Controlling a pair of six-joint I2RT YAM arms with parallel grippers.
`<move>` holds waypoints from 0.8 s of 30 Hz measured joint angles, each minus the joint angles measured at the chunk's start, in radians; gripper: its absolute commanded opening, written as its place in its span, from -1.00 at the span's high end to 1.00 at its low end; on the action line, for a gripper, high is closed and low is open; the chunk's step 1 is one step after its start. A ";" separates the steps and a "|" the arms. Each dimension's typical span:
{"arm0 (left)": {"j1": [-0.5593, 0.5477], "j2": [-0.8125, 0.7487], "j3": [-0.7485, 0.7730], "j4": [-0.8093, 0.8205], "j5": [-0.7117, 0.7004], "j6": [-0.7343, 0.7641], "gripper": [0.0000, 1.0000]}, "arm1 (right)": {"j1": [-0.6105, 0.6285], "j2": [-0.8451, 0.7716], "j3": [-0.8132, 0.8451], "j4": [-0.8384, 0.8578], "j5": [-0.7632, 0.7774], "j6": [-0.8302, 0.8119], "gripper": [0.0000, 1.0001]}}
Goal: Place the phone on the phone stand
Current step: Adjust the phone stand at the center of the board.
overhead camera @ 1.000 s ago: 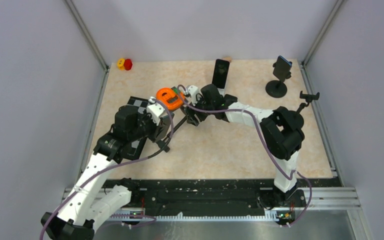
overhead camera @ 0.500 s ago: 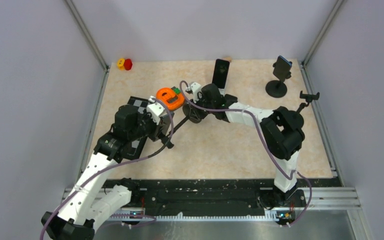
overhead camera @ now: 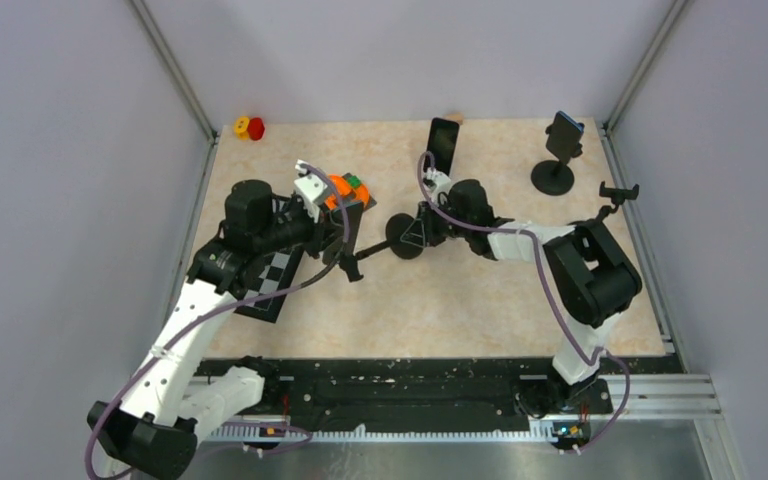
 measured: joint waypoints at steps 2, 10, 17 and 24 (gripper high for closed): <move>0.006 0.026 0.035 0.007 0.047 -0.024 1.00 | -0.024 0.003 -0.031 0.052 -0.050 0.050 1.00; 0.012 0.121 0.146 0.083 0.208 -0.137 1.00 | -0.061 0.083 -0.095 0.245 -0.254 0.236 0.97; 0.018 0.179 0.171 0.236 0.286 -0.253 1.00 | -0.061 0.165 -0.092 0.343 -0.382 0.311 0.72; 0.018 0.191 0.171 0.290 0.300 -0.295 1.00 | -0.061 0.232 -0.026 0.329 -0.439 0.347 0.45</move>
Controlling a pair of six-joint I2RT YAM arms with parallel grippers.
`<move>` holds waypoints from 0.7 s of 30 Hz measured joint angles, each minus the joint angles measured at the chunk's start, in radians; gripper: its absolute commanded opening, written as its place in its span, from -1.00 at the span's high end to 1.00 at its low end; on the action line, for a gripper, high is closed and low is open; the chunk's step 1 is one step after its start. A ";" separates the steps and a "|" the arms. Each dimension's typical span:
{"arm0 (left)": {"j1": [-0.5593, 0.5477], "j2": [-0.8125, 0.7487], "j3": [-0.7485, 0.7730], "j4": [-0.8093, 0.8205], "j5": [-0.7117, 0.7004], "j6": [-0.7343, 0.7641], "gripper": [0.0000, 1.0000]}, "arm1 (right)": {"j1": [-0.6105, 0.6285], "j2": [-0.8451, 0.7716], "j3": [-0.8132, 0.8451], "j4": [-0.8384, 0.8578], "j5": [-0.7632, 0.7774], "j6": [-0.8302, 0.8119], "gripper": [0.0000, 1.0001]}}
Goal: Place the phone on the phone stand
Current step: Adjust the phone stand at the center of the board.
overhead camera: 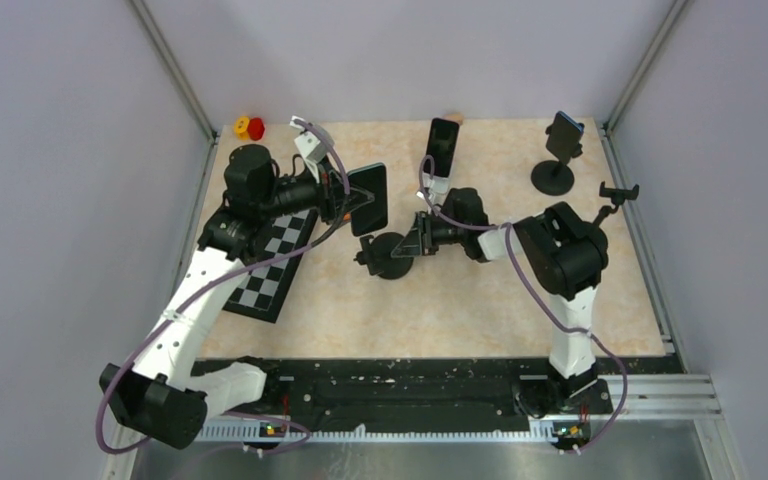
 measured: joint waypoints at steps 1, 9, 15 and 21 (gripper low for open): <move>0.000 0.000 0.000 0.001 0.000 0.000 1.00 | 0.000 0.010 0.013 -0.009 -0.003 0.002 0.40; 0.000 0.004 0.013 -0.013 0.000 0.016 1.00 | -0.009 0.072 0.092 -0.124 0.012 -0.027 0.15; 0.001 0.011 0.023 -0.023 0.003 0.033 1.00 | -0.017 0.065 0.097 -0.168 0.018 -0.087 -0.13; 0.001 0.020 0.023 -0.023 0.003 0.035 1.00 | -0.017 0.023 0.097 -0.225 0.043 -0.158 -0.44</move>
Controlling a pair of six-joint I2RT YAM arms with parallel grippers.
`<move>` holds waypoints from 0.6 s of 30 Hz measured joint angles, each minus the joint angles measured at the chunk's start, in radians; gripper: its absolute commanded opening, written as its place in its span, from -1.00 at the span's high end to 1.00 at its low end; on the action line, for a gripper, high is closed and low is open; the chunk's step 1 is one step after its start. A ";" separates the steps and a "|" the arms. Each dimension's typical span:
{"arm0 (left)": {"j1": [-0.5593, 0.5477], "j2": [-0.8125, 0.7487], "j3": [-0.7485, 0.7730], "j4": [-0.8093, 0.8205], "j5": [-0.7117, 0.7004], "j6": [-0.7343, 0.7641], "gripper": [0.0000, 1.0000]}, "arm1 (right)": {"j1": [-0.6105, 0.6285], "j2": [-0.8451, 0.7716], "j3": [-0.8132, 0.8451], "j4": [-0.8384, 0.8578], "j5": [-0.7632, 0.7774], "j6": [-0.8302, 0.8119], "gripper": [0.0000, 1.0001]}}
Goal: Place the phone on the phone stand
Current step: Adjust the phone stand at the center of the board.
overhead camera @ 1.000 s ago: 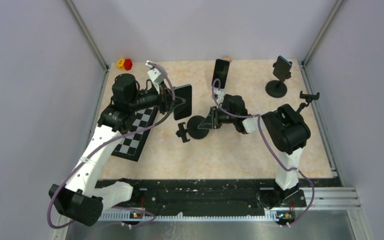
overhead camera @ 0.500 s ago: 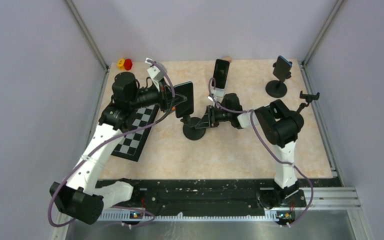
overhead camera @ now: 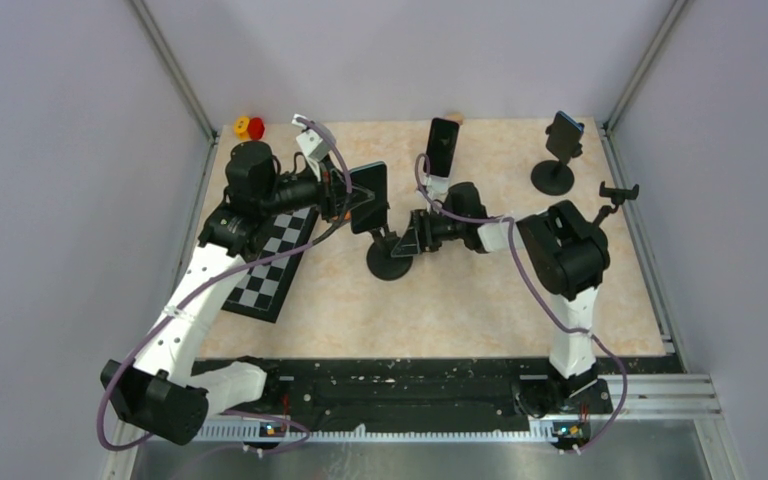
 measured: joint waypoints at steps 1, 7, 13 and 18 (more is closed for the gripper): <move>0.000 0.000 0.000 0.000 0.000 0.000 1.00 | 0.000 -0.010 0.000 -0.014 0.007 -0.014 -0.47; 0.000 0.000 0.000 0.002 0.001 0.000 1.00 | 0.000 -0.065 -0.001 -0.107 0.081 -0.115 -0.55; 0.000 0.000 0.000 0.011 0.008 -0.002 1.00 | -0.003 -0.122 -0.024 -0.180 0.147 -0.215 -0.65; 0.000 0.000 -0.001 0.029 0.028 -0.006 1.00 | -0.023 -0.187 -0.061 -0.243 0.201 -0.309 -0.71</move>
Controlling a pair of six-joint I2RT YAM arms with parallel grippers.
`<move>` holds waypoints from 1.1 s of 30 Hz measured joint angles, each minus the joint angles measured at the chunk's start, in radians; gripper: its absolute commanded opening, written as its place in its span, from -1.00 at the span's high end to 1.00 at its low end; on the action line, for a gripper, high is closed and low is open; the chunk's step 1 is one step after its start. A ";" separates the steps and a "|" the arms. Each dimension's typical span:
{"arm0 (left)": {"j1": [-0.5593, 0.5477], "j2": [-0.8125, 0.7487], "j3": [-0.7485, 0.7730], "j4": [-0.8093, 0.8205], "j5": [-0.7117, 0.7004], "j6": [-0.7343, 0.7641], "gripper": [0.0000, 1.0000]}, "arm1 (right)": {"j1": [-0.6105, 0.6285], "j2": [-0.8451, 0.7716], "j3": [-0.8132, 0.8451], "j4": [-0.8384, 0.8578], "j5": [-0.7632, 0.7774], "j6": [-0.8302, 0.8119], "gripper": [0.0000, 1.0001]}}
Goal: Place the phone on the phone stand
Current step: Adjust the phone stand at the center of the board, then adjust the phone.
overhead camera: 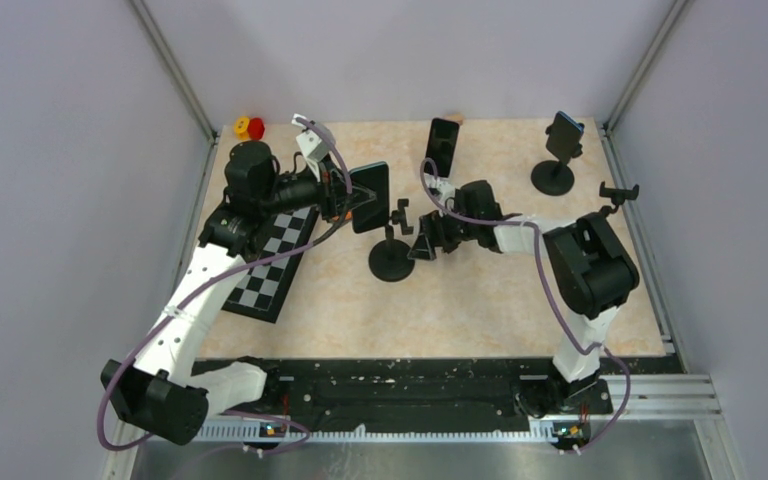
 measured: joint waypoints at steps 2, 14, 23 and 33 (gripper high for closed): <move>0.000 0.000 0.000 0.004 0.009 -0.003 1.00 | -0.010 -0.029 -0.009 -0.026 0.013 -0.034 -0.71; 0.000 0.053 -0.003 0.094 0.082 -0.080 1.00 | -0.066 -0.482 -0.058 -0.252 0.053 -0.332 -0.71; -0.034 0.118 -0.010 0.217 0.196 -0.158 1.00 | -0.087 -0.740 -0.015 -0.367 -0.096 -0.379 -0.72; -0.163 0.148 -0.069 0.269 0.268 -0.120 1.00 | -0.087 -0.686 0.140 -0.312 -0.328 -0.224 -0.72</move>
